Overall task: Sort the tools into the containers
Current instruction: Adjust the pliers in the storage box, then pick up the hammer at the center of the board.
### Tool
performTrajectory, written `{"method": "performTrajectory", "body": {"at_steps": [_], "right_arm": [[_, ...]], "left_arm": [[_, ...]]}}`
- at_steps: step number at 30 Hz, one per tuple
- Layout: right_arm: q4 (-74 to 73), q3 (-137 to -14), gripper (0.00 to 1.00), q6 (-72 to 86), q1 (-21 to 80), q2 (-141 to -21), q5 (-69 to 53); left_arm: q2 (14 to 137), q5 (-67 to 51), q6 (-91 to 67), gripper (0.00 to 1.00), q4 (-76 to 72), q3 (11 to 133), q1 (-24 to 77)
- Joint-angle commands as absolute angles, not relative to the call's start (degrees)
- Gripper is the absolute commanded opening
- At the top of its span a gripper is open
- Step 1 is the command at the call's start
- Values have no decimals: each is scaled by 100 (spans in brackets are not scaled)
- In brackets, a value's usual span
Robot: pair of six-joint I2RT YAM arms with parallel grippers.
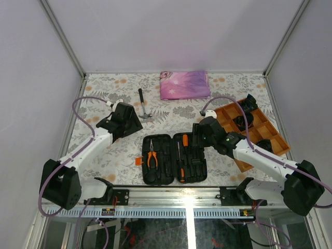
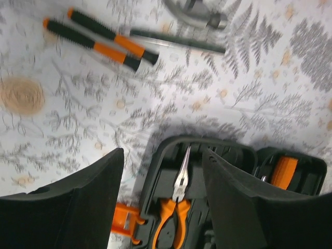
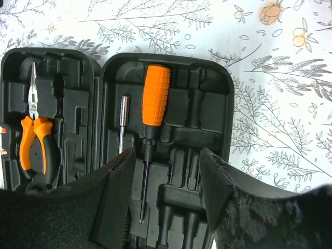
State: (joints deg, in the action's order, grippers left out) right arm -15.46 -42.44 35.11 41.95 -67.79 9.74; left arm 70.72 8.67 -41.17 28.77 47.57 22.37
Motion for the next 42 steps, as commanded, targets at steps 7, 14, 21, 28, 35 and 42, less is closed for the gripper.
{"method": "performTrajectory", "body": {"at_steps": [7, 14, 21, 28, 35, 42], "right_arm": [[-1050, -3843, 60, 3358, 4131, -6424, 273], [-903, -3331, 60, 3626, 4125, -5876, -144], [-949, -3259, 60, 3612, 4131, -5858, -355], [-863, -3204, 60, 3641, 4131, -6003, -613], [-820, -3129, 60, 3645, 4131, -6127, -712], [-736, -3141, 60, 3634, 4126, -6306, -804]], "left_arm": [[8613, 1454, -3568, 68, 3162, 6612, 1930], [10026, 1584, -3398, 72, 3307, 7946, 1783], [11312, 1752, -2920, 78, 3775, 9572, 1584], [12183, 1397, -2736, 76, 3850, 10352, 1261], [13051, 1107, -2486, 67, 3886, 11094, 1221], [13633, 1114, -2266, 62, 3993, 11732, 1208]]}}
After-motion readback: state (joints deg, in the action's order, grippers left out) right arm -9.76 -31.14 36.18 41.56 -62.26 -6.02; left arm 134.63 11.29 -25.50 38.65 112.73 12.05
